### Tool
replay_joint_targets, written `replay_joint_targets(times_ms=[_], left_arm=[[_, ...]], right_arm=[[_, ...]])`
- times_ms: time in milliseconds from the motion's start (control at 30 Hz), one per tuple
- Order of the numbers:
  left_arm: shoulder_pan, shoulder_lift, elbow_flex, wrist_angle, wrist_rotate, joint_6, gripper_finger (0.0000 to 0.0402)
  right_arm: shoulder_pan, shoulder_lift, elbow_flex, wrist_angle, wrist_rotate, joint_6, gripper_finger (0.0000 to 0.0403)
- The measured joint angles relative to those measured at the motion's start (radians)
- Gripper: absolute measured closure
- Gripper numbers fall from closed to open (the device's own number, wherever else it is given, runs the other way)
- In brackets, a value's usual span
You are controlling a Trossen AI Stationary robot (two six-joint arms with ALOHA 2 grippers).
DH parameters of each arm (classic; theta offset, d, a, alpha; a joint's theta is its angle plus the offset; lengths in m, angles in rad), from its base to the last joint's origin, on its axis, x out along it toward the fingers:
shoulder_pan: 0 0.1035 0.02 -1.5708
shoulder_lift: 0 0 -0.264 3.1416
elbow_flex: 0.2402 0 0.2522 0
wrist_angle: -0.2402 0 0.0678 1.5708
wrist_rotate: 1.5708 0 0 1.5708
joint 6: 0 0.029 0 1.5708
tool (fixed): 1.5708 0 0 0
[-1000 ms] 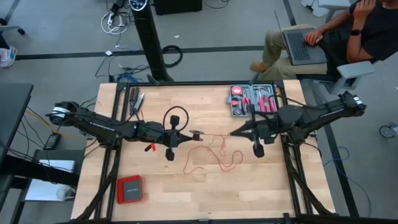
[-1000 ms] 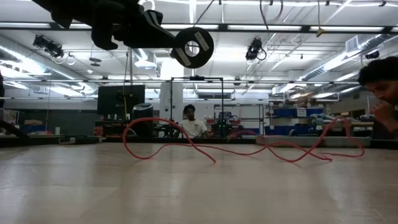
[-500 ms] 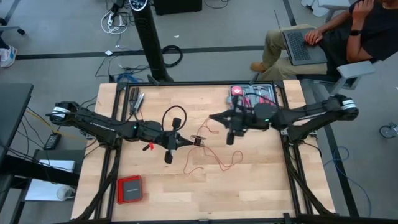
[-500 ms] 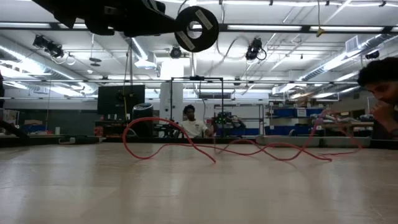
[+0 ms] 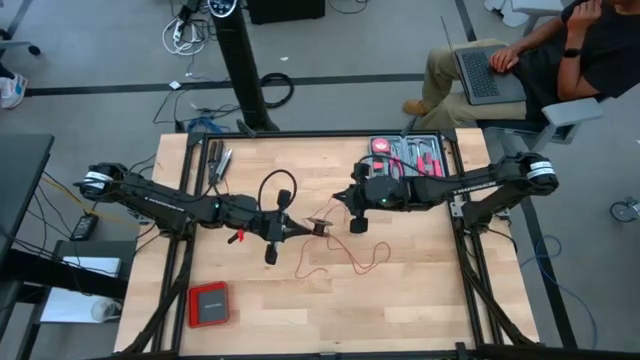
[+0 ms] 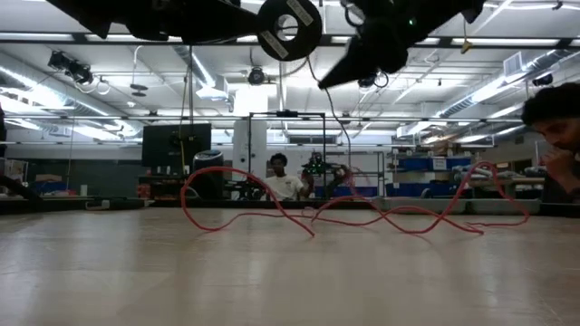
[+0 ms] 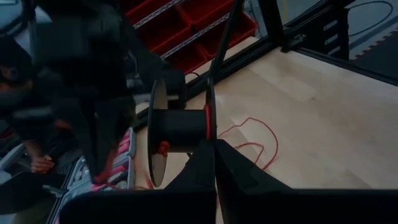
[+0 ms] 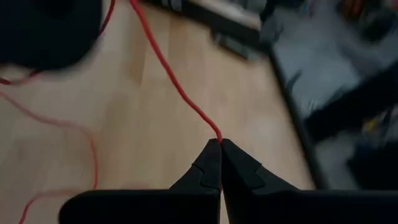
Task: Coil cords
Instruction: Uncoil the red cable wire from the black spool
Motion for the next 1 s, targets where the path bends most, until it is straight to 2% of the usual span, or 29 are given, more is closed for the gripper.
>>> replay_joint_targets(times_ms=[233, 333, 433, 567, 633, 733, 900, 1000], left_arm=[[-0.003, 0.0, 0.0, 0.029, 0.01, 0.009, 0.0401], [-0.003, 0.0, 0.0, 0.022, 0.006, 0.009, 0.0401], [-0.003, 0.0, 0.0, 0.011, -0.026, 0.01, 0.0401], [-0.003, 0.0, 0.0, -0.008, -0.062, 0.012, 0.0401], [-0.003, 0.0, 0.0, -0.019, -0.079, 0.02, 0.0401], [-0.004, 0.0, 0.0, -0.051, -0.131, 0.049, 0.0401], [-0.003, 0.0, 0.0, -0.063, -0.146, 0.067, 0.0401], [-0.004, 0.0, 0.0, -0.06, -0.119, 0.067, 0.0401]], right_arm=[[-0.004, -0.025, 0.0, -0.127, -0.003, 0.142, 0.0403], [0.024, -0.061, 0.0, -0.232, -0.044, 0.195, 0.0403], [0.056, -0.107, 0.0, -0.339, -0.145, 0.229, 0.0403], [0.112, -0.174, 0.0, -0.383, -0.381, 0.229, 0.0403], [0.137, -0.21, 0.0, -0.361, -0.502, 0.226, 0.0403], [0.166, -0.263, 0.0, -0.302, -0.594, 0.22, 0.0403], [0.181, -0.331, 0.0, -0.099, -0.606, 0.129, 0.0403], [0.163, -0.364, 0.0, 0.042, -0.553, 0.03, 0.0403]])
